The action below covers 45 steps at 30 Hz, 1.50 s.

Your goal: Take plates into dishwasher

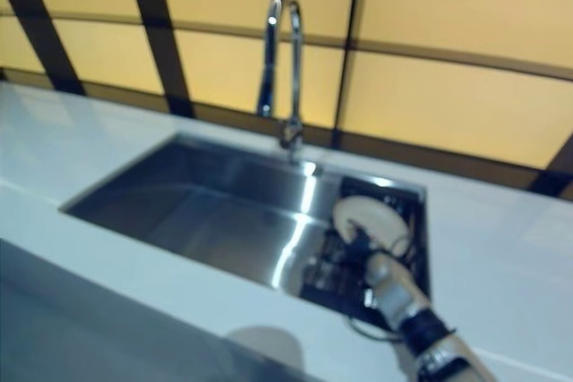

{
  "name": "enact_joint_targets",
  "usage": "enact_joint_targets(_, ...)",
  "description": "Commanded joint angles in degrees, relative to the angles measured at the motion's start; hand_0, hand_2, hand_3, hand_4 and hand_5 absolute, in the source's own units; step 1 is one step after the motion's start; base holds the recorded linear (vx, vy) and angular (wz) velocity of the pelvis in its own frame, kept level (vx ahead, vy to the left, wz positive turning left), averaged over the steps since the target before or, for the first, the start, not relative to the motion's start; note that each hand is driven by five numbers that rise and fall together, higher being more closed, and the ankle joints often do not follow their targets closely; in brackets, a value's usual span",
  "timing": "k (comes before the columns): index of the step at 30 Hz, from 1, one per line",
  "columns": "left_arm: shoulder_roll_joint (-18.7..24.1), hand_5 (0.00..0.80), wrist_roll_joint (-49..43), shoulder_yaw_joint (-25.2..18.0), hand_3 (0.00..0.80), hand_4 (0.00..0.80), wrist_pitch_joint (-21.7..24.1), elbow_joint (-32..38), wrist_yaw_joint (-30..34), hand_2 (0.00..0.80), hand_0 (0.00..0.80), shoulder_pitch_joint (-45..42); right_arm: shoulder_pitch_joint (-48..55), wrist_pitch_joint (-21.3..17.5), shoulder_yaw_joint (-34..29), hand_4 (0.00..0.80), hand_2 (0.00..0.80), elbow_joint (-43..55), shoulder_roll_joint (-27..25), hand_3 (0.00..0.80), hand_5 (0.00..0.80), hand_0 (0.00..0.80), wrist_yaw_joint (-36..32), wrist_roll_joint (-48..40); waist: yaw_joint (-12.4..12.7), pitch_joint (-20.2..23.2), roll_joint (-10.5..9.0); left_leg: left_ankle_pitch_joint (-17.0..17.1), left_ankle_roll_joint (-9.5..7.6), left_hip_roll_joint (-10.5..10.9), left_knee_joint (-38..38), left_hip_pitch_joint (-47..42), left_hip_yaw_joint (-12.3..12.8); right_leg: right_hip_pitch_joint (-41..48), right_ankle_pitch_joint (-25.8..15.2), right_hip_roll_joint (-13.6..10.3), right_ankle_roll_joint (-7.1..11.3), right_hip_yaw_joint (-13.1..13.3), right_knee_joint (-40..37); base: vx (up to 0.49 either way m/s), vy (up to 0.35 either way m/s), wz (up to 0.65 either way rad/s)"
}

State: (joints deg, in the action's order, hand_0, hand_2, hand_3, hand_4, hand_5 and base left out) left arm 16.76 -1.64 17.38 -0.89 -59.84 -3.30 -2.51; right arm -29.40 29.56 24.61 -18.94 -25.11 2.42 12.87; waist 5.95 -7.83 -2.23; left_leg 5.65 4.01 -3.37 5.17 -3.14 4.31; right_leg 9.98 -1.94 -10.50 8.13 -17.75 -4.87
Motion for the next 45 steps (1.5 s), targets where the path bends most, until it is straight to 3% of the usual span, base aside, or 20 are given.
enact_joint_targets(1, 1.36, 0.0, -1.48, 4.52, 0.0, 0.0, 0.43, -1.07, 0.65, 0.0, 0.0, 4.51, -8.59, -0.35, 2.36, 0.0, 0.0, -2.72, -0.36, 0.0, 0.0, 0.0, 2.89, 1.29, 1.95, 0.01, 0.65, -3.92, 0.87, -3.06, -1.82, -3.12, -0.28, -2.64, -3.41, -0.69, -0.9, 1.97, 0.37, 0.0, 0.0, 0.0)
enact_joint_targets(20, 1.35, 0.0, -0.47, 5.45, 0.0, 0.0, 0.45, -0.52, 0.57, 0.0, 0.0, 4.59, -12.09, -0.52, 3.79, 0.0, 0.0, -6.53, 0.13, 0.0, 0.0, 0.0, 5.26, 0.8, 2.88, -0.79, 1.08, -3.54, 1.19, -3.55, -2.32, -2.29, -0.36, -3.06, -3.41, -0.73, -1.24, 1.28, 0.66, 0.0, 0.0, 0.0)
enact_joint_targets(45, 1.83, 0.0, 0.41, 4.06, 0.0, 0.0, 1.46, -1.28, 0.6, 0.0, 0.0, 3.28, -13.68, 0.67, 1.09, 0.0, 0.0, -12.04, -3.19, 0.0, 0.0, 0.0, 8.19, -0.87, 3.64, -0.44, 1.09, -3.38, 1.21, -3.5, -1.78, -2.88, -0.23, -2.4, -3.24, -1.02, -1.28, 0.4, 0.88, 0.0, 0.0, 0.0)
